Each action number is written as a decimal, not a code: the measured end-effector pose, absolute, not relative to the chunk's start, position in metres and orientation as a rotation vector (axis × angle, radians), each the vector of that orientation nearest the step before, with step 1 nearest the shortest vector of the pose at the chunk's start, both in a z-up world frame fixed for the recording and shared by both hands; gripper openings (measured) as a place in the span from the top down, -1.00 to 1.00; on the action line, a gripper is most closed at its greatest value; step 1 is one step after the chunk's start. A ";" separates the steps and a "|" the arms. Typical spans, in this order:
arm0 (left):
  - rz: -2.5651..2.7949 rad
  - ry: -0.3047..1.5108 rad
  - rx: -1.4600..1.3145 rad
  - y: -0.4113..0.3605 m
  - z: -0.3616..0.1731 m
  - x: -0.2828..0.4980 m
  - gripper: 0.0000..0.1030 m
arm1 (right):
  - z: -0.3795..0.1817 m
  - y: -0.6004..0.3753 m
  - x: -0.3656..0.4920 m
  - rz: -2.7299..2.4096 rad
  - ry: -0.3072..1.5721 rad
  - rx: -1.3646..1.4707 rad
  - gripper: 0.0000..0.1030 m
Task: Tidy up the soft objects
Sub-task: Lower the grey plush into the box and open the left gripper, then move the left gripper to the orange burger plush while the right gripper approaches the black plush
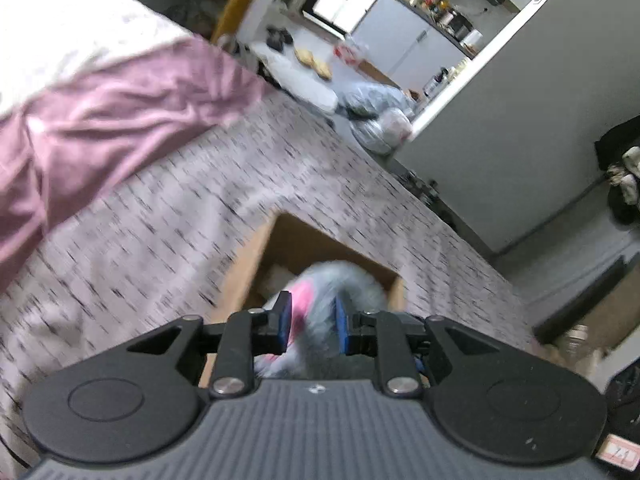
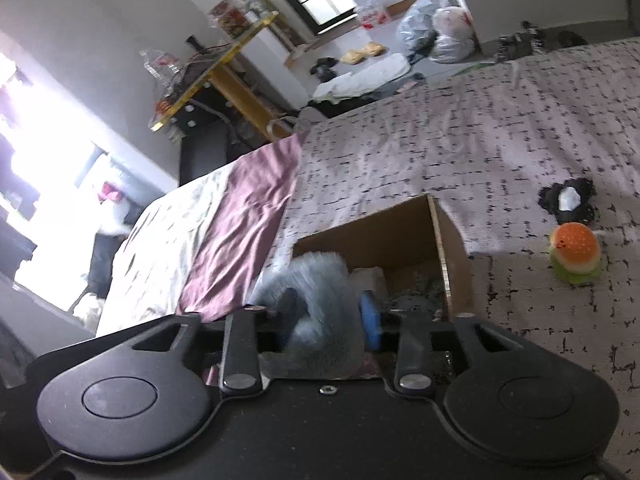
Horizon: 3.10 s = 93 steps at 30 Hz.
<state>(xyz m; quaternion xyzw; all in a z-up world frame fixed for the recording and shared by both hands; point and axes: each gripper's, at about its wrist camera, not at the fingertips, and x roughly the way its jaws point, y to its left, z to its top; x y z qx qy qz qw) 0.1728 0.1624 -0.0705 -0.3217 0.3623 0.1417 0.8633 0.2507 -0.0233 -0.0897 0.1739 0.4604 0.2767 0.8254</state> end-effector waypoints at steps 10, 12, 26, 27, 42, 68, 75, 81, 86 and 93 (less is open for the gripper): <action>0.345 0.770 -0.633 0.159 -0.068 0.168 0.05 | -0.093 -0.057 0.240 0.549 0.954 0.360 -0.30; 0.349 0.768 -0.609 0.152 -0.067 0.168 -0.08 | -0.091 -0.066 0.238 0.548 0.943 0.357 -0.32; 0.335 0.754 -0.490 0.104 -0.055 0.168 -0.48 | -0.078 -0.110 0.228 0.601 0.880 0.269 -0.76; 0.340 0.752 -0.477 0.101 -0.054 0.168 -0.54 | -0.077 -0.114 0.228 0.601 0.877 0.265 -0.79; 0.338 0.762 -0.337 0.046 -0.042 0.178 -0.73 | -0.070 -0.172 0.234 0.581 0.838 0.228 -0.91; 0.267 0.821 -0.341 -0.014 -0.050 0.232 -0.74 | -0.085 -0.231 0.288 0.472 0.875 0.431 -0.91; 0.253 0.870 -0.357 -0.029 -0.071 0.251 -0.74 | -0.108 -0.242 0.296 0.445 0.887 0.468 -0.91; 0.249 0.903 -0.356 -0.045 -0.091 0.265 -0.73 | -0.124 -0.254 0.306 0.422 0.903 0.534 -0.91; 0.255 0.913 -0.350 -0.055 -0.106 0.275 -0.73 | -0.134 -0.264 0.312 0.393 0.904 0.583 -0.91; 0.252 0.938 -0.362 -0.064 -0.131 0.290 -0.68 | -0.158 -0.274 0.323 0.358 0.954 0.668 -0.86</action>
